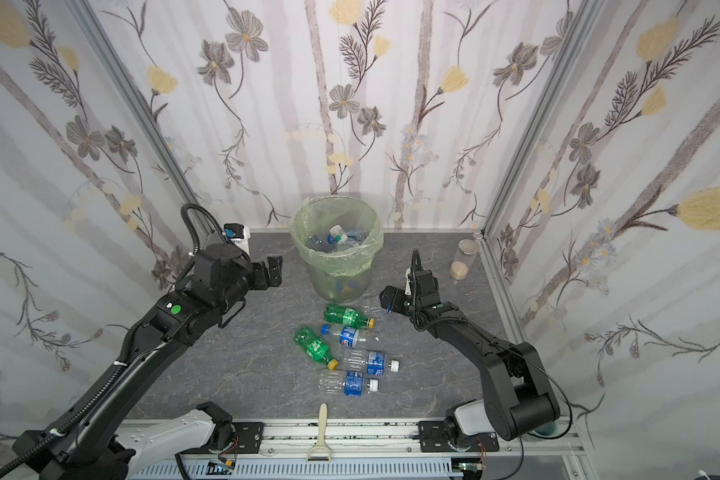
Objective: Throw the plastic bottles in the bin
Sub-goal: 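Withdraw the left gripper while the right reaches to the white-capped blue-label bottle, then grasp the white-capped blue-label bottle with the right gripper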
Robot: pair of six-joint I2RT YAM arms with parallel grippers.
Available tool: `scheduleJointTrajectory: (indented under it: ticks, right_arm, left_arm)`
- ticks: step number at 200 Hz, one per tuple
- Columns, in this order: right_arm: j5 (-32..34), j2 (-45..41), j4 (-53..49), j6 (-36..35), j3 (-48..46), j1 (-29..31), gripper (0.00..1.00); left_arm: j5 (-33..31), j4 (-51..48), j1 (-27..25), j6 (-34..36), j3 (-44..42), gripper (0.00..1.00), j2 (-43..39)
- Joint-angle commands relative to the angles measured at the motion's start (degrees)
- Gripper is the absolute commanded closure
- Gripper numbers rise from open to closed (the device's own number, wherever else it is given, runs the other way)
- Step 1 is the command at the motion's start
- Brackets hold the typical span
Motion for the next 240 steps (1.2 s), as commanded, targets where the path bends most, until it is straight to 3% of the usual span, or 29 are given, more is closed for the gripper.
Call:
scheduleJointTrajectory:
  ticks: [1, 52, 97, 149, 192, 240]
  right_arm:
    - [1.96, 3.41, 4.46, 3.91, 1.17, 0.15, 0.04]
    - [4.14, 11.69, 2.03, 3.43, 7.68, 1.04, 0.06]
    - [7.93, 19.39, -8.18, -4.11, 18.40, 1.15, 0.09]
    - [12.09, 22.76, -15.07, -9.60, 23.23, 1.17, 0.12]
    - [8.17, 24.24, -16.48, -11.09, 25.07, 1.50, 0.11]
    - [8.67, 23.74, -15.67, -11.80, 22.12, 1.62, 0.29]
  left_arm:
    - [-2.34, 2.00, 0.16, -1.12, -4.76, 0.00, -3.70]
    - [-2.47, 2.10, 0.42, -1.12, -11.07, 0.00, -10.11]
    - [-2.69, 2.21, 0.50, -0.35, -13.20, 0.00, -10.96]
    - [-2.68, 2.45, 0.51, 0.15, -14.87, 0.00, -10.94]
    - [-2.59, 2.86, 0.49, 0.53, -15.53, 0.00, -10.05]
    - [-1.91, 4.05, 0.60, -0.19, -17.38, 0.00, -7.85]
